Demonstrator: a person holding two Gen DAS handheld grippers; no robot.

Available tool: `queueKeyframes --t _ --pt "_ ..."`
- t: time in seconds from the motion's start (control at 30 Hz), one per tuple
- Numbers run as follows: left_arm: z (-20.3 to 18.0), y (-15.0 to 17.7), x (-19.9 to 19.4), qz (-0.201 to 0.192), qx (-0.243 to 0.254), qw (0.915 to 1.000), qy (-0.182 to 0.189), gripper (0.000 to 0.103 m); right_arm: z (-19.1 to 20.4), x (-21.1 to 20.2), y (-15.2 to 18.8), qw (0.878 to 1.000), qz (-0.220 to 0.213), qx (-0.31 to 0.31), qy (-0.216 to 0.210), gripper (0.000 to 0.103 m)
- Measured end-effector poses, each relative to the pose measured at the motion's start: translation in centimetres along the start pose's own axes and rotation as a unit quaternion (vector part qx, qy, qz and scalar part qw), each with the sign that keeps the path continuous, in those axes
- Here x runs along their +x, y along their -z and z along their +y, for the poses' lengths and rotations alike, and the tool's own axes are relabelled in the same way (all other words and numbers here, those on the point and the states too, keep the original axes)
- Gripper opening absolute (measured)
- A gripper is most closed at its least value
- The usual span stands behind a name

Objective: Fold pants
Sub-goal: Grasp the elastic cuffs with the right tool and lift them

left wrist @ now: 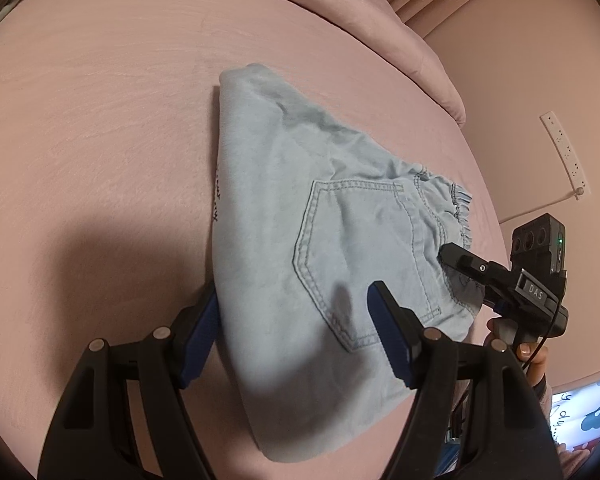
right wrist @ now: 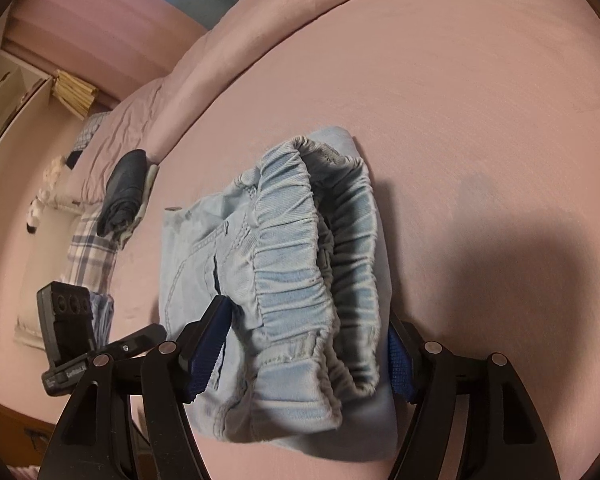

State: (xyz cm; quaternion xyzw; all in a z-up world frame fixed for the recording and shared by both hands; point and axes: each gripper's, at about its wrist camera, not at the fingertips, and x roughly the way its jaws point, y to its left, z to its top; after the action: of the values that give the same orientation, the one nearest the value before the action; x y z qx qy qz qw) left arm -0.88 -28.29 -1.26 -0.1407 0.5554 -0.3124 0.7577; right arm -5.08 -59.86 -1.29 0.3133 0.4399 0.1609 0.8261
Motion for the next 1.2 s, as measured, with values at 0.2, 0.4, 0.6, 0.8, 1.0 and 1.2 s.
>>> queueKeyframes --t 0.2,0.4,0.6,0.8,1.0,1.2 --pt "-0.5 -0.3 0.4 0.003 0.006 1.0000 -0.004 0.077 -0.4 0.1 -0.6 1.000 0.002 -0.006 -0.008 0.073" --pt "-0.7 -1.0 0.9 0.008 -0.001 1.0000 -0.005 0.079 -0.7 0.3 -1.1 1.000 0.000 -0.011 -0.020 0.073" --pt "-0.6 -1.7 1.4 0.008 -0.018 0.9998 -0.009 0.082 -1.1 0.4 -1.1 0.999 -0.013 -0.010 -0.034 0.073" --pt "-1.4 -1.8 1.6 0.005 -0.017 0.9993 -0.031 0.082 -1.2 0.2 -1.1 0.999 -0.012 -0.013 -0.039 0.073" --pt "-1.8 -1.6 1.8 0.000 -0.017 0.9985 -0.052 0.082 -0.7 0.2 -0.8 0.999 -0.019 -0.024 -0.036 0.073" --pt "-2.6 -1.6 2.4 -0.001 -0.002 0.9967 -0.082 0.082 -0.1 0.2 -0.3 0.998 -0.027 -0.036 -0.031 0.073"
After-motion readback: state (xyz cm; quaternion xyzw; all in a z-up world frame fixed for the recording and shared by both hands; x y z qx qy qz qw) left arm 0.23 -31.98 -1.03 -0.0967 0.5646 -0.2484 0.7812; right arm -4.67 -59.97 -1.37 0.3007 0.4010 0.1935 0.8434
